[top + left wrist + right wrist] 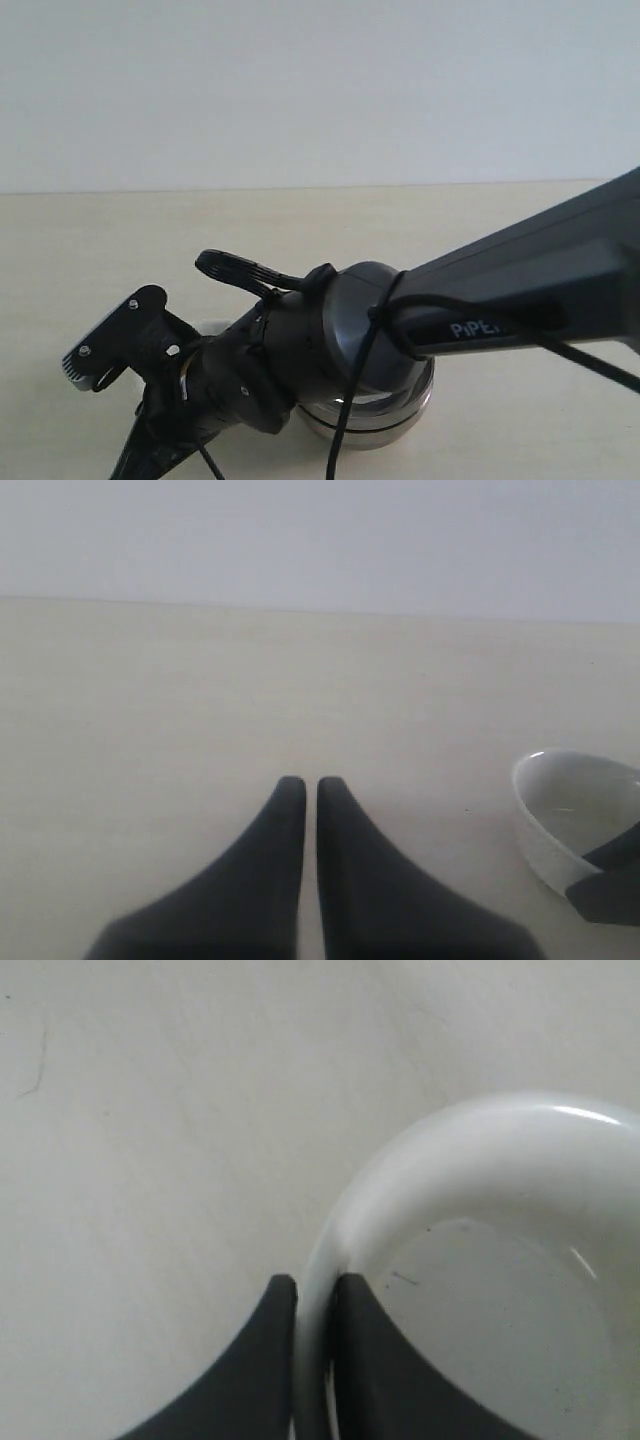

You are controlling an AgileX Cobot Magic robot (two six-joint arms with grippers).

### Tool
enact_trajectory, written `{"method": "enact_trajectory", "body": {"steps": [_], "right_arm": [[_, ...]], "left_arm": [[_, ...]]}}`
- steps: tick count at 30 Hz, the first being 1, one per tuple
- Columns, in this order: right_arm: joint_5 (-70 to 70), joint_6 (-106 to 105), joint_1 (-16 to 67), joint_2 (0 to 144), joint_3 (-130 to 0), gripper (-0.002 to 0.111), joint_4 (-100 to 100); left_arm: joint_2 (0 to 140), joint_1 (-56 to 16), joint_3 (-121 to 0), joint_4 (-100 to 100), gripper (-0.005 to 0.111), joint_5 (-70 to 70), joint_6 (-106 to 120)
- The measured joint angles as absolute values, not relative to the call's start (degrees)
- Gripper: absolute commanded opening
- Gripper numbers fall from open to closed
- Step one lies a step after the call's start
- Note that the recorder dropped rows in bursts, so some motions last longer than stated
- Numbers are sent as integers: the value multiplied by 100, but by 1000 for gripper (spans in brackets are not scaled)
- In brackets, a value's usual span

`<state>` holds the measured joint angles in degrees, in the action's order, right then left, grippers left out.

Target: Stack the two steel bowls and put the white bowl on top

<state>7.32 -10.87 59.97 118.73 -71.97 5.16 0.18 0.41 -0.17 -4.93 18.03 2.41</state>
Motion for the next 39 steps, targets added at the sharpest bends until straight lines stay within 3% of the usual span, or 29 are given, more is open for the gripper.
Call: {"method": "enact_trajectory", "body": {"steps": [22,39], "right_arm": [[1854,-1471,5997,10389,-7197,0,405],[4127,825,5997,9732,-6777,0,-2260]], "left_arm": [[18,41,-17,-493,4,1803,241],[18,41,-17,-493,4,1803,241]]}}
